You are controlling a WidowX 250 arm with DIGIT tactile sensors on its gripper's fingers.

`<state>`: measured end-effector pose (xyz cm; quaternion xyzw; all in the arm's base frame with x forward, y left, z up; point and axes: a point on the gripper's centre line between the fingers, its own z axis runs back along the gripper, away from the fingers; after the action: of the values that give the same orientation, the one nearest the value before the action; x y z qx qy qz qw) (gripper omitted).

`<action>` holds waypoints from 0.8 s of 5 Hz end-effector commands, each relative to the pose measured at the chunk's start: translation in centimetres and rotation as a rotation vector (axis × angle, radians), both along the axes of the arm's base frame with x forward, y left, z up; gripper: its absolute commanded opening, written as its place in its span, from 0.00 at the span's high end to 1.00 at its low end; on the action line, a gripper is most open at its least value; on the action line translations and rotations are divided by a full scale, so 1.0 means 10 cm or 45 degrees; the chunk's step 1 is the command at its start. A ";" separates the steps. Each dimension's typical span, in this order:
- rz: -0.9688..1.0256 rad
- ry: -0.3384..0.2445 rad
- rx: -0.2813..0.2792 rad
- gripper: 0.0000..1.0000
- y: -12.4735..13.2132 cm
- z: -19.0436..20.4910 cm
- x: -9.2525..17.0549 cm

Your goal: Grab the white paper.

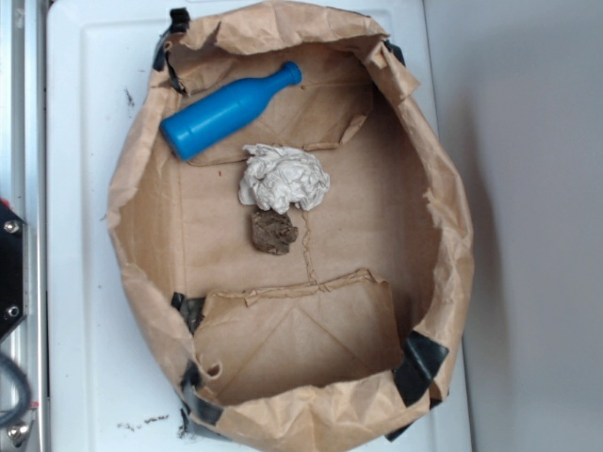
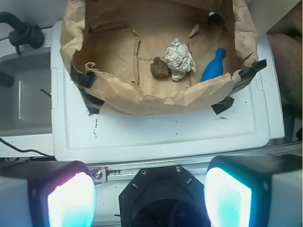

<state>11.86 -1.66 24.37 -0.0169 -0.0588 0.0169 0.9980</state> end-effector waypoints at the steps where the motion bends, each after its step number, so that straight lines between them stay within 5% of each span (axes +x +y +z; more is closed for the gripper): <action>1: 0.000 0.000 0.000 0.00 0.00 0.00 0.00; 4: -0.098 -0.092 -0.002 0.00 0.19 -0.04 1.44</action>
<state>25.84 -0.16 22.28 -0.0238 -0.0636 -0.0328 0.9972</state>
